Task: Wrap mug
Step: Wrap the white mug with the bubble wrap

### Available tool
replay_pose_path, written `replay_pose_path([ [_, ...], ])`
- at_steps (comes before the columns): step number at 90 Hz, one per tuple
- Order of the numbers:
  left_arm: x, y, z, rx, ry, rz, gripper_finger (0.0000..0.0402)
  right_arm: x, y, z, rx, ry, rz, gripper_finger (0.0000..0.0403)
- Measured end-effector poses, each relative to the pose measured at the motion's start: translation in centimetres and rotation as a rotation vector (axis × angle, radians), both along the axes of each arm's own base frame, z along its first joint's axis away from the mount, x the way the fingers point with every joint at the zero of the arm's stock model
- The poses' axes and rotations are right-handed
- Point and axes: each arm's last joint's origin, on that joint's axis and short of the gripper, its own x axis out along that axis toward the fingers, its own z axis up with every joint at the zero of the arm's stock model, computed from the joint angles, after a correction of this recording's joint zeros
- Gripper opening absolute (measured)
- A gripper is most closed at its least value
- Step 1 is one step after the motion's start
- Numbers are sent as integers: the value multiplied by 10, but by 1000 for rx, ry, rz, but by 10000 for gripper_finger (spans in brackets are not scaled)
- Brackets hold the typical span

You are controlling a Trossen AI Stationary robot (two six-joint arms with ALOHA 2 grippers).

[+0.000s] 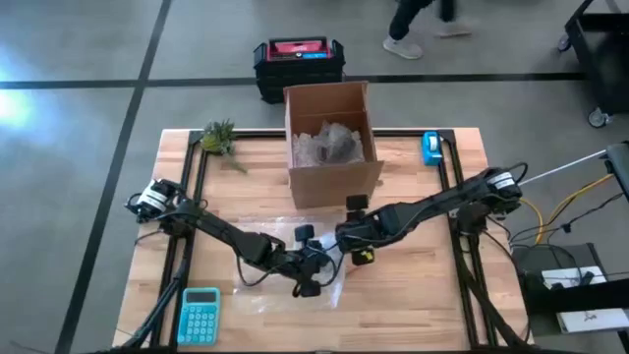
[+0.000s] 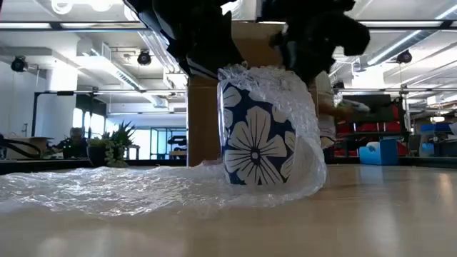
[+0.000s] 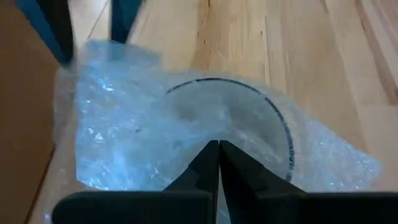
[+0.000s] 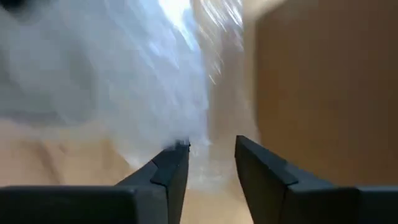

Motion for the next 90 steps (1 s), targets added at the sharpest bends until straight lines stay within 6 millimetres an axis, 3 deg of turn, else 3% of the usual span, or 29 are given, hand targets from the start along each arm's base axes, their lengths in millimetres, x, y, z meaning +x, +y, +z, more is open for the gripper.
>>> replay_pose_path([
  [26, 0, 0, 0, 3, -2, -4, 0, 10, 25, 5, 182, -135, 135, 38],
  [46, -1, 0, 4, -2, -2, -9, 0, 7, 23, -20, 203, -105, 109, 14],
  [66, -12, -4, 50, -37, -41, -38, 0, 8, 24, -26, 212, -113, 101, 8],
  [75, -15, -2, 58, -8, -68, 3, 0, 9, 24, -26, 213, -118, 103, 8],
  [81, -14, 1, 58, 6, -75, 27, 0, 9, 24, -25, 210, -119, 109, 8],
  [90, -6, 7, 39, -8, -31, 42, 0, 10, 24, -25, 207, -119, 116, 8],
])
